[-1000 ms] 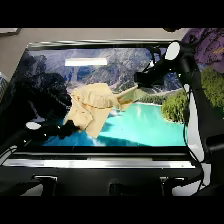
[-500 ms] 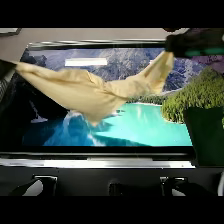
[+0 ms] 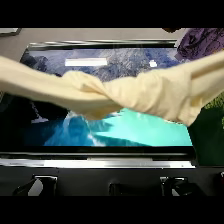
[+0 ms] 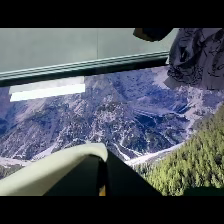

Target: Fold the clothes and pants, and hang the long-sleeved shirts on hangers.

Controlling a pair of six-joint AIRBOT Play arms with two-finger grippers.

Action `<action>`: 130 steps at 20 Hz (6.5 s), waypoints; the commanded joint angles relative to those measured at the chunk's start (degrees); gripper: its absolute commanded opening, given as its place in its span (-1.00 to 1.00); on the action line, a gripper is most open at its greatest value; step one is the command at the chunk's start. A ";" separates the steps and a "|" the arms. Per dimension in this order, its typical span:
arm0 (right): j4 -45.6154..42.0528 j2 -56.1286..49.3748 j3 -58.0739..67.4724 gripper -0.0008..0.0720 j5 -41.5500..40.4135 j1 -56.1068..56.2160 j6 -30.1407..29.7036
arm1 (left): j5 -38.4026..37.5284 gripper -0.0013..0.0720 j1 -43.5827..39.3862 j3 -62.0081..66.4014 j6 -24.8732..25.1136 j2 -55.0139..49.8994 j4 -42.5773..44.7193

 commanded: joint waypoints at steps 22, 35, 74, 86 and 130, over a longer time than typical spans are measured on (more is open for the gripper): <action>16.50 -62.75 -0.11 -0.91 -6.38 0.02 0.92 | 21.27 -0.92 -14.40 -37.18 3.13 -48.76 -8.74; 16.74 -61.61 -0.11 -0.91 -2.54 0.04 1.09 | 11.26 0.35 -9.09 -46.36 11.23 -32.83 -17.27; -4.57 -6.47 0.04 -0.91 -14.12 0.04 0.66 | 2.29 -0.92 -16.57 6.80 -0.33 -11.61 -1.86; -2.03 -11.69 0.00 -0.91 -13.60 0.02 4.46 | -7.96 -0.92 -16.65 -5.86 -6.51 -6.91 -0.07; 57.27 -50.18 -49.00 -0.01 -18.14 -13.44 -36.87 | -1.01 0.52 5.33 -52.37 13.49 -23.17 -11.96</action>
